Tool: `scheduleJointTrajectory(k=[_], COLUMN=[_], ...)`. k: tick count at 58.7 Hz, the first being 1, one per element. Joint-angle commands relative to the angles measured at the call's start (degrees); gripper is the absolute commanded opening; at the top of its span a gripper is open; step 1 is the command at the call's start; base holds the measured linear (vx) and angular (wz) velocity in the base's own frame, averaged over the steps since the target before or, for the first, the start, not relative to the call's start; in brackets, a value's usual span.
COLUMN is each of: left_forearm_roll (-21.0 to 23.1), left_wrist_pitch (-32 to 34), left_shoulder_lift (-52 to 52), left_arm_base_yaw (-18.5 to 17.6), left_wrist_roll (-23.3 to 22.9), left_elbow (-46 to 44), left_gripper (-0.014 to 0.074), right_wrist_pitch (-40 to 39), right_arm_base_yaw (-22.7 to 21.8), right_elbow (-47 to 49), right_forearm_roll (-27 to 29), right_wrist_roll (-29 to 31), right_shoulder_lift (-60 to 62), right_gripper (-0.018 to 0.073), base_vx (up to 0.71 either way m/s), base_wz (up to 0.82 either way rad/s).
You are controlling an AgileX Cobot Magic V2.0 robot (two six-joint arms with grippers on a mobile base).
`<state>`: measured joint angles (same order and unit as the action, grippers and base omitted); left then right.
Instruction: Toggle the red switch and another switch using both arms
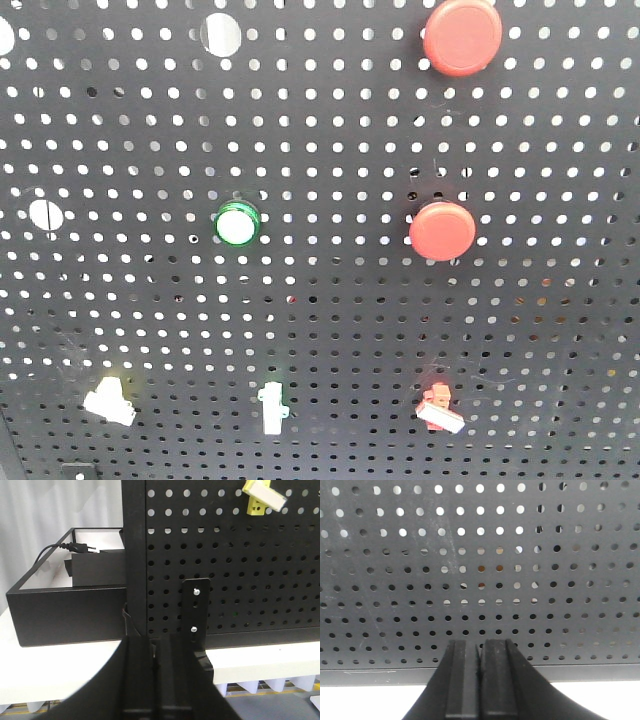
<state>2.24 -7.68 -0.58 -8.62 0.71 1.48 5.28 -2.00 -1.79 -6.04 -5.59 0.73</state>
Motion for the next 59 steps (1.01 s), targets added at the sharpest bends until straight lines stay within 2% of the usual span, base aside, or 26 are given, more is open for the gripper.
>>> scheduleJointTrajectory(k=[1,20,32,37,41,44,48,59], left_forearm_roll=[0.4,0.4,0.4,0.1,2.0,4.1,4.3,-0.1], left_wrist_pitch=[4.4,4.4,4.6,7.1,10.6,12.9,13.4,9.0], left_shoulder_lift=[-1.0,-1.0,-1.0,-1.0,-1.0,-1.0,-1.0,4.0], left_arm_base_yaw=[0.1,0.1,0.1,0.1,0.0,-0.1,-0.1,-0.1], left_wrist_roll=[-0.3,-0.3,-0.3,0.3,-1.6,-3.4,-3.6,0.8], left_elbow=[1.1,1.1,1.1,1.1,0.3,-1.2,-5.0,-19.2], left_gripper=[0.0003,0.0003,0.0003,0.0003,0.0003,0.0003,0.0003,0.0003], right_wrist_pitch=[-4.6,-5.0,-9.0,-13.1,-12.6,-10.6,-6.7,4.7], right_arm_base_yaw=[-0.4,-0.4,-0.4,-0.4,-0.4,-0.4,-0.4,-0.4], right_elbow=[-0.3,-0.3,-0.1,0.0,1.2,3.7,8.8,28.6], right_forearm_roll=[-0.1,-0.1,0.0,1.8,3.6,4.1,3.9,2.5], right_wrist_roll=[0.3,0.3,0.1,-0.2,-0.4,-0.4,0.3,3.8], right_shoulder_lift=[0.5,0.5,0.5,0.5,0.5,0.5,0.5,-6.7], right_gripper=[-0.0006,-0.0006,-0.0006,-0.0006,-0.0006,-0.0006,-0.0006,-0.0006], base_vx=[0.00,0.00,0.00,0.00,0.00,0.00,0.00,0.00], base_wz=[0.00,0.00,0.00,0.00,0.00,0.00,0.00,0.00])
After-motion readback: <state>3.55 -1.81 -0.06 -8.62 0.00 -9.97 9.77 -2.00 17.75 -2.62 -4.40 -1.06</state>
